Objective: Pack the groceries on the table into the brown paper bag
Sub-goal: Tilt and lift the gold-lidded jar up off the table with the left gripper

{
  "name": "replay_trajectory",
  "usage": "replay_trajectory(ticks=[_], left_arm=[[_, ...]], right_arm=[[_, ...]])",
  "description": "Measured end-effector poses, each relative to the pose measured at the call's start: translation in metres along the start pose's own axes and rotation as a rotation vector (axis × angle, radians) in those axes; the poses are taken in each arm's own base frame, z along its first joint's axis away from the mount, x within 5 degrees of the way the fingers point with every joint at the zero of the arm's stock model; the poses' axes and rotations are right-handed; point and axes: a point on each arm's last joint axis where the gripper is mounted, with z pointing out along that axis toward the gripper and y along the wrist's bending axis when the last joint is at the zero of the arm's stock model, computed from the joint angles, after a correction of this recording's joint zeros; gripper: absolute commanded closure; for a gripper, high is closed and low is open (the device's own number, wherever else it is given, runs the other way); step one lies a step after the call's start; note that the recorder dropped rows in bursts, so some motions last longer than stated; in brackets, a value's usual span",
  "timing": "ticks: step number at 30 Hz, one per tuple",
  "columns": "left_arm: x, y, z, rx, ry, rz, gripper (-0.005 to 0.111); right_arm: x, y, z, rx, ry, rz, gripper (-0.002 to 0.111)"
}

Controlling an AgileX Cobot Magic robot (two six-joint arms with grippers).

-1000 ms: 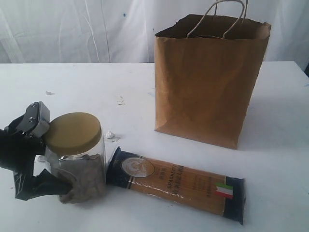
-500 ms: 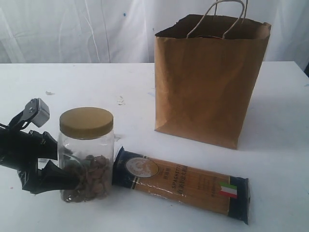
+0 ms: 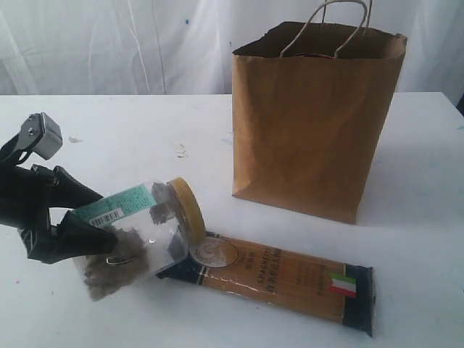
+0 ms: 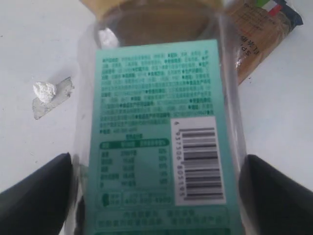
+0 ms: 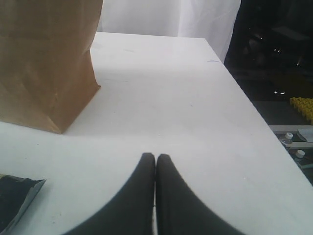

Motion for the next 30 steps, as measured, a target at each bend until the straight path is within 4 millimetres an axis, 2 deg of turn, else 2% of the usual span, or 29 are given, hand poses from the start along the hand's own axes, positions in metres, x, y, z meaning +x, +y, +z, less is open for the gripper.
replay_trajectory(ticks=[8, 15, 21, 30], left_arm=[[-0.006, -0.005, -0.009, -0.030, -0.006, -0.003, 0.107], [-0.025, -0.014, -0.034, -0.198, -0.048, 0.075, 0.107], [-0.040, -0.024, -0.052, -0.294, -0.136, 0.093, 0.107], [-0.065, -0.043, -0.076, -0.328, -0.304, 0.130, 0.107]], right_arm=[[0.000, 0.000, 0.000, 0.000, 0.000, 0.000, 0.108], [0.000, 0.000, 0.000, 0.000, 0.000, 0.000, 0.108], [0.000, 0.000, 0.000, 0.000, 0.000, 0.000, 0.108], [0.000, 0.000, 0.000, 0.000, 0.000, 0.000, 0.108]])
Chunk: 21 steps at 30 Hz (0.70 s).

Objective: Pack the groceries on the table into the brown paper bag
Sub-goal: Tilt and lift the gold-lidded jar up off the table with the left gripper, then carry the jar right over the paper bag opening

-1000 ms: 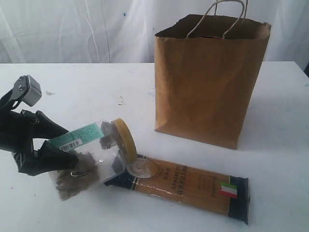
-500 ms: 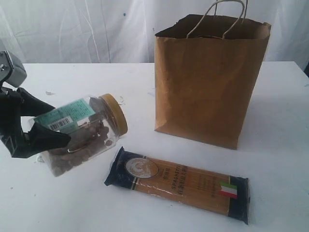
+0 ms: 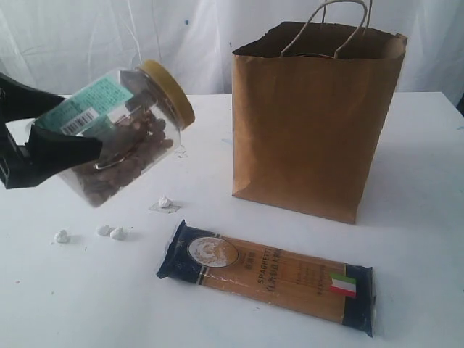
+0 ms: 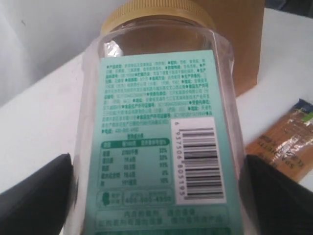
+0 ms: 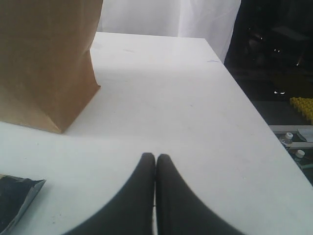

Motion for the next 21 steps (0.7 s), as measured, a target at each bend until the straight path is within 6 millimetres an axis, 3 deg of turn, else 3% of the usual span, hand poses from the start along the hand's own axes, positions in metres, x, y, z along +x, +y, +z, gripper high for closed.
replay_trajectory(ticks=[5, 8, 14, 19, 21], left_arm=[[-0.032, 0.006, -0.009, -0.022, -0.080, 0.122, 0.107], [-0.069, 0.014, -0.021, -0.058, -0.153, 0.226, 0.107], [-0.121, 0.017, -0.031, 0.031, -0.317, 0.301, 0.107], [-0.148, 0.017, -0.013, 0.115, -0.416, 0.377, 0.107], [-0.159, 0.007, 0.012, 0.174, -0.454, 0.528, 0.107]], right_arm=[[0.000, 0.000, 0.000, 0.000, 0.000, 0.000, 0.108], [0.000, 0.000, 0.000, 0.000, 0.000, 0.000, 0.108], [0.000, 0.000, 0.000, 0.000, 0.000, 0.000, 0.108], [0.000, 0.000, 0.000, 0.000, 0.000, 0.000, 0.108], [0.000, 0.000, 0.000, 0.000, 0.000, 0.000, 0.108]])
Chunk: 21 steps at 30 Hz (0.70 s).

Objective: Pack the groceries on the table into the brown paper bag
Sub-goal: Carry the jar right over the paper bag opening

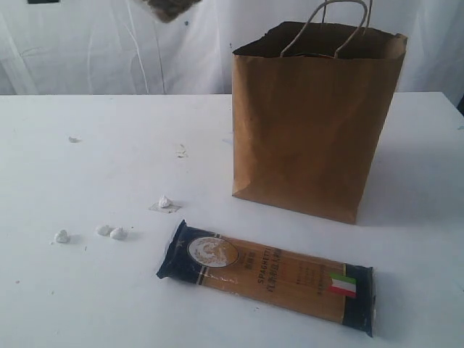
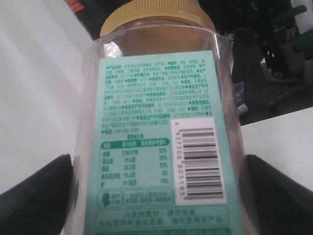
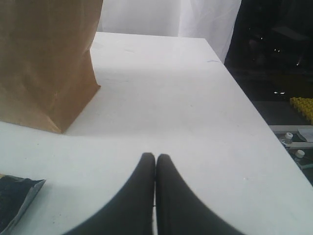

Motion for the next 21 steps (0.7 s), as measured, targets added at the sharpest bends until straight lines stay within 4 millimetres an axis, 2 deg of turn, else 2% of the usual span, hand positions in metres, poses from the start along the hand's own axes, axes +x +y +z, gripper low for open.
replay_trajectory(ticks=[2, 7, 15, 21], left_arm=[[-0.001, -0.003, 0.024, 0.023, -0.020, 0.032, 0.107], [0.007, -0.007, 0.066, 0.015, -0.002, 0.008, 0.107], [0.012, 0.004, 0.098, -0.070, 0.032, 0.015, 0.107], [0.005, 0.009, 0.111, -0.111, 0.036, 0.049, 0.107]], right_arm=[[0.000, 0.000, 0.000, 0.000, 0.000, 0.000, 0.108], [0.000, 0.000, 0.000, 0.000, 0.000, 0.000, 0.108], [0.000, 0.000, 0.000, 0.000, 0.000, 0.000, 0.108], [0.000, 0.000, 0.000, 0.000, 0.000, 0.000, 0.108]])
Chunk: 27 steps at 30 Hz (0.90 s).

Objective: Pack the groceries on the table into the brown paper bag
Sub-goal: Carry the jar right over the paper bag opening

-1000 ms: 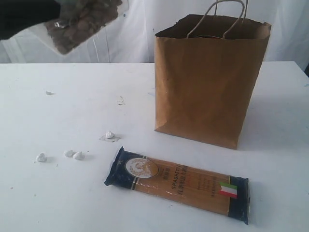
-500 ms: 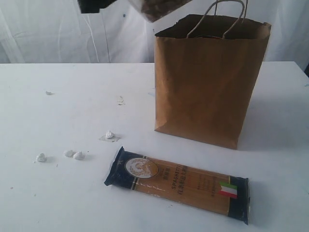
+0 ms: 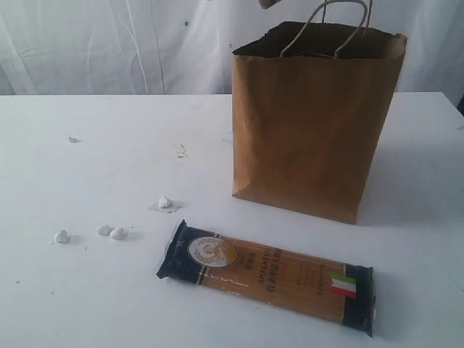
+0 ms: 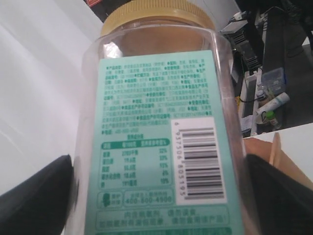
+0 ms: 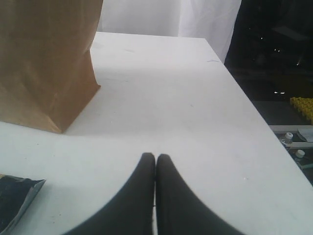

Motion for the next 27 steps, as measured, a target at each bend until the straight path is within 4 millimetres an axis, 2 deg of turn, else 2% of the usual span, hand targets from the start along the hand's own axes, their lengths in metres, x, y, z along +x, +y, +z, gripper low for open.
replay_trajectory(ticks=[8, 12, 27], left_arm=[[0.004, -0.030, 0.028, 0.049, 0.098, 0.175, 0.107], [0.008, -0.044, 0.045, 0.017, 0.143, 0.215, 0.107], [0.034, -0.057, 0.064, 0.022, 0.215, 0.235, 0.106]], right_arm=[[0.000, 0.000, 0.000, 0.000, 0.000, 0.000, 0.108], [0.000, 0.000, 0.000, 0.000, 0.000, 0.000, 0.108], [0.000, 0.000, 0.000, 0.000, 0.000, 0.000, 0.108]])
